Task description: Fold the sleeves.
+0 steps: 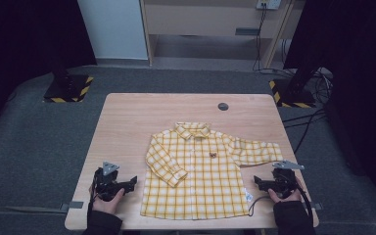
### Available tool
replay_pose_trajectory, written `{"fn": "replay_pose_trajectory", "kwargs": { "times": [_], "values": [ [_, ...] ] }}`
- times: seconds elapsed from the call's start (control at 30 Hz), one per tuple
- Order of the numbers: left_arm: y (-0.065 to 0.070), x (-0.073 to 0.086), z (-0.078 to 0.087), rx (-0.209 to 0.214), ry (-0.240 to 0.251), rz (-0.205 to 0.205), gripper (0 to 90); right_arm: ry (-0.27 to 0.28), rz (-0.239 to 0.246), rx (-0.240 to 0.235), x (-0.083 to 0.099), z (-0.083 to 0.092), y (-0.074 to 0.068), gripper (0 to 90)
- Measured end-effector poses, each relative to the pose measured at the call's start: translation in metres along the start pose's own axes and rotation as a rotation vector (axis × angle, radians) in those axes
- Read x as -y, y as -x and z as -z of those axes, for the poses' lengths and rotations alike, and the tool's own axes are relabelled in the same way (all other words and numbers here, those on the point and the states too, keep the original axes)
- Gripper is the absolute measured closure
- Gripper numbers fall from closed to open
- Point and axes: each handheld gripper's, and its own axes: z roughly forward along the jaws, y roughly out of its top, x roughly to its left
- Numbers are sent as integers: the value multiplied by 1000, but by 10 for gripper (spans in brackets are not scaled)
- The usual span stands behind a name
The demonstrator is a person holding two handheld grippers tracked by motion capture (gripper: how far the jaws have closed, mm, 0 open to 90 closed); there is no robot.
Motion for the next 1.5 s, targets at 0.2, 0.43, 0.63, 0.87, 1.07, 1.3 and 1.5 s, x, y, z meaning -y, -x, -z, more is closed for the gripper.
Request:
{"fn": "replay_pose_trajectory", "kwargs": {
  "times": [0.2, 0.43, 0.63, 0.87, 1.07, 1.3, 1.5],
  "values": [
    [-2, -1, -1, -5, -2, -6, 79, 41, -12, 24, -5, 7, 5, 56],
    [-8, -1, 0, -3, 3, 11, 80, 62, -41, 52, -10, 8, 11, 61],
    [-8, -2, -1, -9, 0, -2, 79, 60, -61, 68, -15, 5, 16, 63],
    [-8, -2, -1, -13, -3, -6, 80, 73, -81, 101, -23, 3, 23, 80],
    [-7, -2, -2, -20, -8, -15, 80, 77, -108, 115, -24, 1, 31, 93],
    [-6, -2, -2, -27, -9, -20, 79, 69, -135, 142, -27, 0, 39, 107],
    [-5, -2, -2, -31, -11, -23, 79, 64, -135, 149, -31, -1, 42, 107]
  ]
}}
